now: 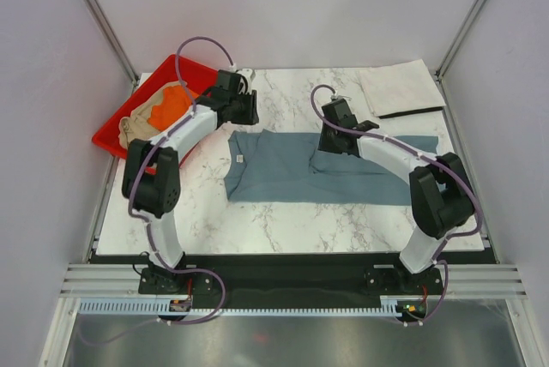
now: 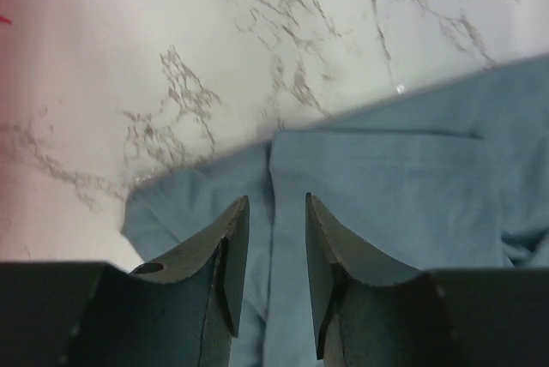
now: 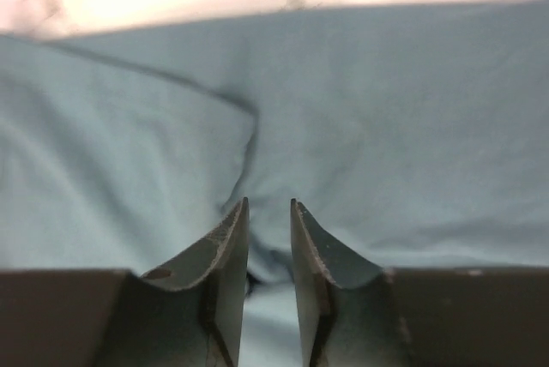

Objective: Fold and stack the t-shirts
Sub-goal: Fold the tshirt

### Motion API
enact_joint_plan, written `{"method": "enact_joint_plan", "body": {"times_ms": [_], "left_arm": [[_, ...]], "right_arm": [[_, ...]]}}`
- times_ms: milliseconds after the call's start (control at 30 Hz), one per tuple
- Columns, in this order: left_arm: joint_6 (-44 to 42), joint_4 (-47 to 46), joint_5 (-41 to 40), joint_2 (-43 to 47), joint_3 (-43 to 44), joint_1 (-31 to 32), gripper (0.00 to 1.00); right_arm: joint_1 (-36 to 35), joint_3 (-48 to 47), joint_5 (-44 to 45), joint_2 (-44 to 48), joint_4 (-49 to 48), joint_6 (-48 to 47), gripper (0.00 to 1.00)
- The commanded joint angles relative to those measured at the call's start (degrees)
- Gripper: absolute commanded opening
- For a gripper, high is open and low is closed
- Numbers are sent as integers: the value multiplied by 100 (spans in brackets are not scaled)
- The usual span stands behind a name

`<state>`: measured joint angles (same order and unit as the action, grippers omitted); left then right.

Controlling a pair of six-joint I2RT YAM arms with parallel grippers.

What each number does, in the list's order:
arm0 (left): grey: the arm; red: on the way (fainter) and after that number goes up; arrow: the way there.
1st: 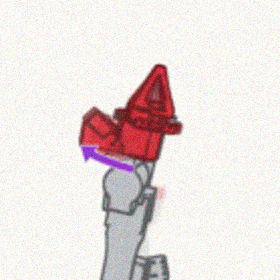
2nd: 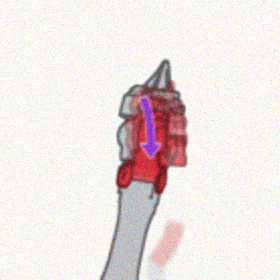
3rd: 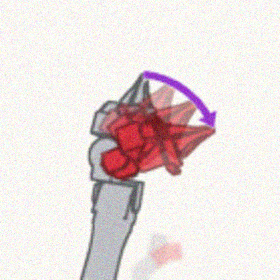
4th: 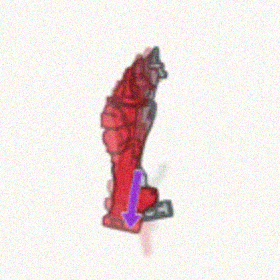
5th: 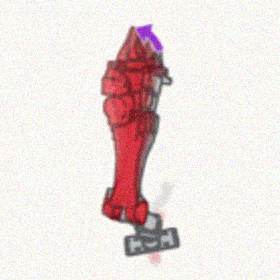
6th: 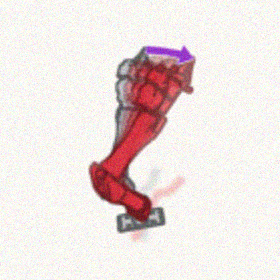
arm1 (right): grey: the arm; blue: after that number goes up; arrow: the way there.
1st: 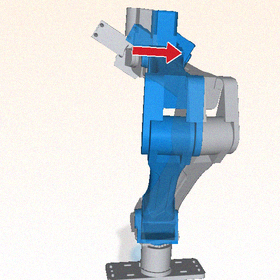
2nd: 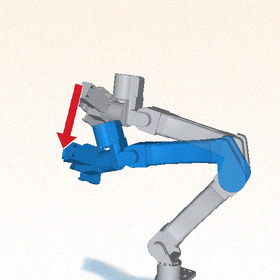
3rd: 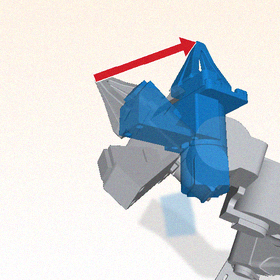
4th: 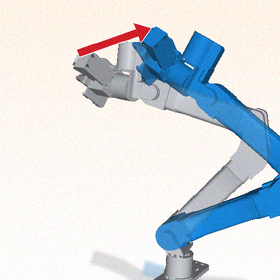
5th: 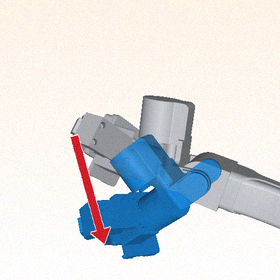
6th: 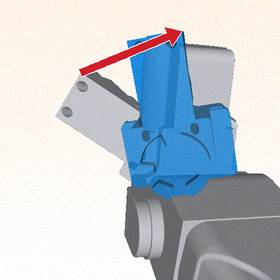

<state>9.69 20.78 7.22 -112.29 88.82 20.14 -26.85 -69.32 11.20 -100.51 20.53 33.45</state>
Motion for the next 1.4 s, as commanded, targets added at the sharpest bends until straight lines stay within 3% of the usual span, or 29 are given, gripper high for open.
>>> {"method": "enact_joint_plan", "body": {"times_ms": [0, 100, 233, 467, 733, 1033, 1200, 1367], "left_arm": [[619, 41, 173, 1155, -767, 226, 40], [1217, 23, 525, 1736, -1751, 454, 38], [1552, 23, 623, 2026, -2684, 885, 37], [2176, 14, -439, 2132, -3931, 1255, 38], [2239, 58, -986, 2369, -4329, 1255, 39], [2353, 541, -1197, 2870, -4557, 1255, 39], [2318, 682, -1030, 3502, -4347, 1255, 41], [2353, 665, -793, 3662, -4197, 1238, 43]], "right_arm": [[-189, 313, -565, 575, 153, -163, 29], [-259, 717, -1372, 717, -189, -207, 26], [-285, 1183, -1770, 813, -489, -278, 26], [-286, 2071, -1666, 1182, -779, -225, 26], [-277, 2730, -831, 1376, -656, -146, 26], [-285, 2872, -645, 2114, -191, 3, 28], [-286, 2539, -1258, 2554, -338, -172, 38], [-268, 2055, -1472, 1984, -884, -261, 50]]}}
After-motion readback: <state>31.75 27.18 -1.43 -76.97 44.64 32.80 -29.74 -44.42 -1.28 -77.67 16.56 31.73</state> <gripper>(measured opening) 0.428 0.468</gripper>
